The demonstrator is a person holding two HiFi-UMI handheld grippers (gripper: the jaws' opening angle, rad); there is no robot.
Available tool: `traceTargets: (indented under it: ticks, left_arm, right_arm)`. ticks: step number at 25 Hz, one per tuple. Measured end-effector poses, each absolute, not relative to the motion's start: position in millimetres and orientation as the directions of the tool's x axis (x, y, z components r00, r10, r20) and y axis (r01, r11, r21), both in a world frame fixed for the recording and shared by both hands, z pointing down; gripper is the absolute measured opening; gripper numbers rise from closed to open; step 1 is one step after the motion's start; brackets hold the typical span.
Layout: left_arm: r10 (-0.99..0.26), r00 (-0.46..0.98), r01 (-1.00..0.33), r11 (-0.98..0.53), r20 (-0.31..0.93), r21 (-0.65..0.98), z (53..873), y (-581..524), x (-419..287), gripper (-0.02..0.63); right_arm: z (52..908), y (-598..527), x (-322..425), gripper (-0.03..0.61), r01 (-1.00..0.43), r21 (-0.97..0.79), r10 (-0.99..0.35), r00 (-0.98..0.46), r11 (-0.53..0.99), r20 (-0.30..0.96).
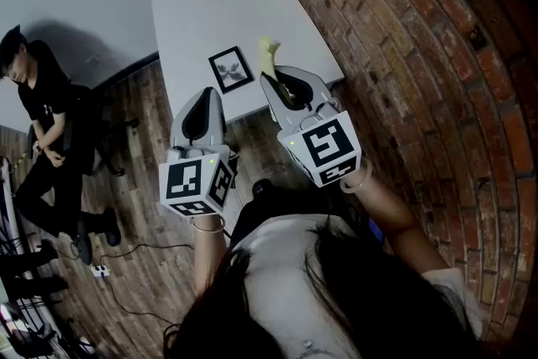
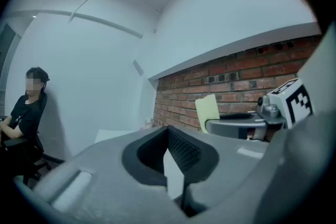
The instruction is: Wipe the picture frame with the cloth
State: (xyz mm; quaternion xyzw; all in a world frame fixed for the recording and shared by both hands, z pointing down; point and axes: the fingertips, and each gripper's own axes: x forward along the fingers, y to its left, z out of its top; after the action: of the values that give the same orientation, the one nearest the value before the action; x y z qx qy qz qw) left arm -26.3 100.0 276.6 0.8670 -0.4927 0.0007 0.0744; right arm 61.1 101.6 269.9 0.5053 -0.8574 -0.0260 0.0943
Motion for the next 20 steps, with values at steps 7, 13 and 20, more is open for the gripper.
traceTargets:
  ticks: [7, 13, 20]
  left_arm:
    - [-0.839, 0.538, -0.840, -0.525, 0.079, 0.136, 284, 75, -46, 0.000]
    - [-0.819, 0.566, -0.821, -0.550, 0.090, 0.152, 293, 57, -57, 0.002]
    - [-0.807, 0.578, -0.812, -0.555, 0.122, 0.183, 309, 35, -68, 0.002]
  right_arm:
    - [271, 79, 42, 0.021, -0.879, 0.105, -0.883, -0.455, 0.466, 0.114]
    - [276, 60, 29, 0.028, -0.894, 0.105, -0.896, -0.422, 0.436, 0.135]
    - [287, 38, 20, 0.029, -0.903, 0.107, -0.903, -0.397, 0.417, 0.164]
